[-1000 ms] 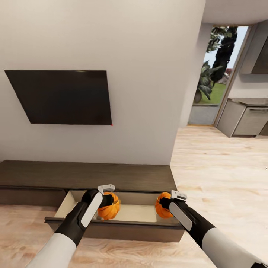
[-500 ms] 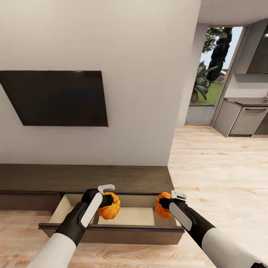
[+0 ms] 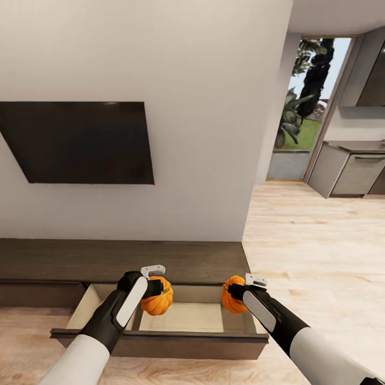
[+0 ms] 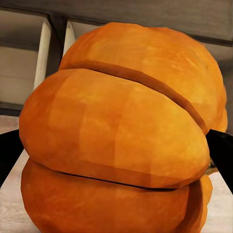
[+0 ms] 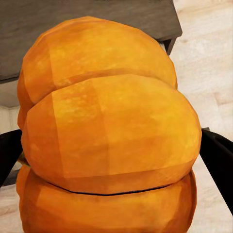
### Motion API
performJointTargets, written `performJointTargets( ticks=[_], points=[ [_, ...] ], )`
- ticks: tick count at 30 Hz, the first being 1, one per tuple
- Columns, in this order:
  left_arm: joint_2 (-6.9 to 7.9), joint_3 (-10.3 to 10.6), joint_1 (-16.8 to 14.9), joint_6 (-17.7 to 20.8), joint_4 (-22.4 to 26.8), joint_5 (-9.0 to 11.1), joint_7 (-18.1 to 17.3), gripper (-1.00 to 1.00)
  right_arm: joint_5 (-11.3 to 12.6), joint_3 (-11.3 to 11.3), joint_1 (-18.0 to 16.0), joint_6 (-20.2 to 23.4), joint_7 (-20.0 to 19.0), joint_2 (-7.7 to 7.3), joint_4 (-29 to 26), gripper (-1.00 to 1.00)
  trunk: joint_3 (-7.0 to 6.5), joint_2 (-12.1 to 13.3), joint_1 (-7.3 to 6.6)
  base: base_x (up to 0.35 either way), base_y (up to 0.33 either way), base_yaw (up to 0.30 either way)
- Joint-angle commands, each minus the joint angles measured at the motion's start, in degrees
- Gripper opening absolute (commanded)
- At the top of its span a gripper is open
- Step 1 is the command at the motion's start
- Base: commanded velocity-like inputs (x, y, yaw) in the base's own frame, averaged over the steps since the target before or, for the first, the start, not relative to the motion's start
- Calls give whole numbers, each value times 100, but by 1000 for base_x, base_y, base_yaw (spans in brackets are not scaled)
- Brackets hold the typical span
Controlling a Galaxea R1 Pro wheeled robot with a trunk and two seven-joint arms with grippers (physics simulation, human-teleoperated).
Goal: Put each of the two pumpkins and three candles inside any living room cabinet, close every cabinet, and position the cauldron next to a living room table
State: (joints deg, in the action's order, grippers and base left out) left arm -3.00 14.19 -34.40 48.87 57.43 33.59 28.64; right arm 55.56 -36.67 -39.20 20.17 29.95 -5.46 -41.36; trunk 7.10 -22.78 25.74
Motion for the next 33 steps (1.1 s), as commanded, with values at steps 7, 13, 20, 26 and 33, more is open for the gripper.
performJointTargets(
  ticks=[7, 13, 20, 26, 33],
  points=[
    [2, 6, -6, 9, 5, 60, 63, -100, 33, -38, -9, -97, 33, -8, -6, -100, 13, -14, 5, 107, 0, 0],
    [1, 13, -6, 9, 4, 63, 63, -100, 33, -42, -9, -118, 28, -8, -4, -100, 13, -14, 5, 78, -76, 0],
    [-116, 269, -6, -194, -69, 43, 63, -100, -636, -59, -11, -60, 41, 570, 15, -100, 13, -14, 5, 13, -22, 0],
    [-157, 630, -6, -569, -238, 73, 71, -100, -1049, -51, -10, 110, 75, 1213, 38, -100, 13, -14, 5, 0, 0, 0],
    [-150, 646, -6, -588, -249, 63, 70, -100, -1065, -43, -9, 118, 72, 1239, 40, -100, 13, -14, 5, 48, 0, 0]
  ],
)
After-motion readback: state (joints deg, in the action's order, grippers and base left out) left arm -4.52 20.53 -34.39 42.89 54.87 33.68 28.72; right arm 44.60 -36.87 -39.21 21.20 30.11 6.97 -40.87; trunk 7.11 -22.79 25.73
